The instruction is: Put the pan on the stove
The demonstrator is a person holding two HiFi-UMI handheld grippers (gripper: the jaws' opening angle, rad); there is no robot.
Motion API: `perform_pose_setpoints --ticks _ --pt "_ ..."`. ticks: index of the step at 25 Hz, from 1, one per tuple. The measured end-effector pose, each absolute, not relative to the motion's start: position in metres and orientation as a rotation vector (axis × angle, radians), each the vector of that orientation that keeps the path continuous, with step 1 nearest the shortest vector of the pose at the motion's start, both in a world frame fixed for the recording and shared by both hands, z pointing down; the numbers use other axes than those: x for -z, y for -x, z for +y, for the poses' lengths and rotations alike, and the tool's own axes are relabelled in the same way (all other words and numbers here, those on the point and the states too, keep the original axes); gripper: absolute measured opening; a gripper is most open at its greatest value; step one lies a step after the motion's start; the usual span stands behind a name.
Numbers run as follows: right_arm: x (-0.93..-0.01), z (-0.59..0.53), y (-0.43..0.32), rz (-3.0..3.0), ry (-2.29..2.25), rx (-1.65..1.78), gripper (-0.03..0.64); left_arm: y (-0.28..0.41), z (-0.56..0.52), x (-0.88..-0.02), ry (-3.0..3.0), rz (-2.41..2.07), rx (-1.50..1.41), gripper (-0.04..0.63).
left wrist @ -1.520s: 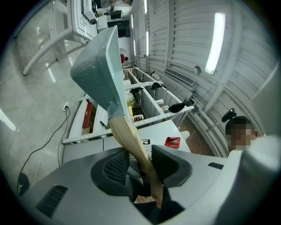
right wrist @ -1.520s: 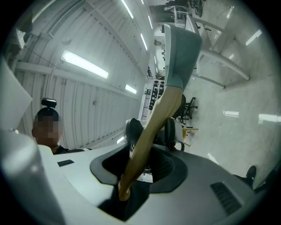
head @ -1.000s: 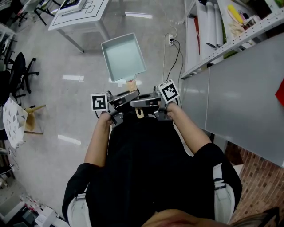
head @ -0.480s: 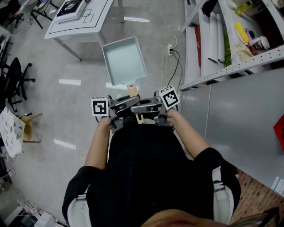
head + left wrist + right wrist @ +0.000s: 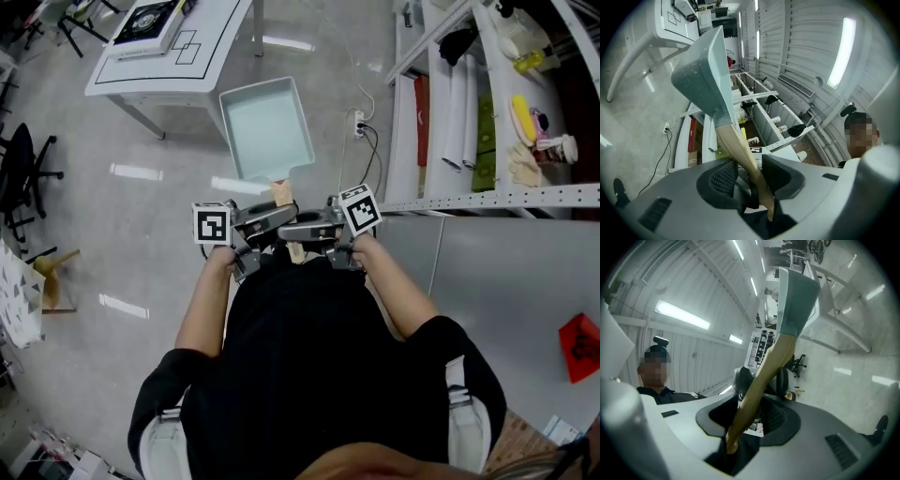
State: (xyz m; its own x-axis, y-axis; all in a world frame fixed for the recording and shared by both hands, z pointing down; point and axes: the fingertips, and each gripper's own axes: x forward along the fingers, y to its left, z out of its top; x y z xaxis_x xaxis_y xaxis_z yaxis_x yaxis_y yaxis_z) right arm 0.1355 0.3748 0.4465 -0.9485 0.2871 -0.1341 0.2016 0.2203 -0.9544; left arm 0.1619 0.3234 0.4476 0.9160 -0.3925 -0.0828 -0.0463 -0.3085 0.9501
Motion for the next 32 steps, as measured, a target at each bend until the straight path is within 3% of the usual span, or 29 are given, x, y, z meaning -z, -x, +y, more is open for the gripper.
perform_pose_setpoints --ticks 18,32 --pt "-0.444 0.210 -0.163 -2.441 0.538 -1.804 0.156 -0.191 0.158 -0.447 -1.874 -0.340 0.333 0.164" --pt "-0.424 0.032 -0.239 -2.336 0.763 -1.770 0.160 -0.258 -0.022 -0.435 -1.855 -0.489 0.429 0.164"
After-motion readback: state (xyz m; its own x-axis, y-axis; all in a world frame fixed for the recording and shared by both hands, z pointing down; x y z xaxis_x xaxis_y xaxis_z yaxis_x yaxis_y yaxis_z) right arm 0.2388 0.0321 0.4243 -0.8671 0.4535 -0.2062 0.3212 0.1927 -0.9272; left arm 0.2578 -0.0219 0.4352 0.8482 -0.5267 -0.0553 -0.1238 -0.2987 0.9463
